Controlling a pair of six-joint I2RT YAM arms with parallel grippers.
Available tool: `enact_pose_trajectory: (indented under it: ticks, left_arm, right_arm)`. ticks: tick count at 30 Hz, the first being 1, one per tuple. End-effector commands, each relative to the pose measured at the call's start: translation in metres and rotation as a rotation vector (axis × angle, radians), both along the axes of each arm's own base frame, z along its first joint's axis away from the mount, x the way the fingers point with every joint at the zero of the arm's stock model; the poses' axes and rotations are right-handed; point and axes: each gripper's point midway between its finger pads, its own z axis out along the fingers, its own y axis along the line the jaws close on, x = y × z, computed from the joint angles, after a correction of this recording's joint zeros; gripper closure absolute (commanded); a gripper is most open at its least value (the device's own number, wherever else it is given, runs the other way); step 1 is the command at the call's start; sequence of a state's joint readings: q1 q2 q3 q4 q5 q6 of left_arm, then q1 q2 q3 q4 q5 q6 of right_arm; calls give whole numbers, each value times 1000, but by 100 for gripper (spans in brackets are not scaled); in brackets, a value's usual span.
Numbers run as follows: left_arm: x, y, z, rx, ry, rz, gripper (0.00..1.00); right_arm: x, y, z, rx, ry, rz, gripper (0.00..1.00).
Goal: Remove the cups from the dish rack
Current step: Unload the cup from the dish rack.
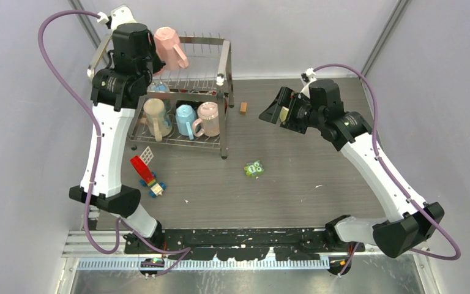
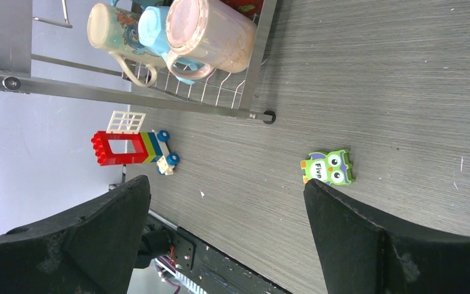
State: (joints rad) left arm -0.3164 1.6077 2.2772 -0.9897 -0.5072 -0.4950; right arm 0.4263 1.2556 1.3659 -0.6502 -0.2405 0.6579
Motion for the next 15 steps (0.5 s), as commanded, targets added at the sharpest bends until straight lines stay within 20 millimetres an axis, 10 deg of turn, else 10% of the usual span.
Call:
enact_pose_trajectory:
  ticks: [1,15]
  left_arm:
    - [-22,13,70,-72,-224,24,100]
    - [-26,11,91,-106,-287,12,100]
  right_arm:
    - [9,8,28,40,-79,-1,0]
    - [11,14,41,68,-105,7,0]
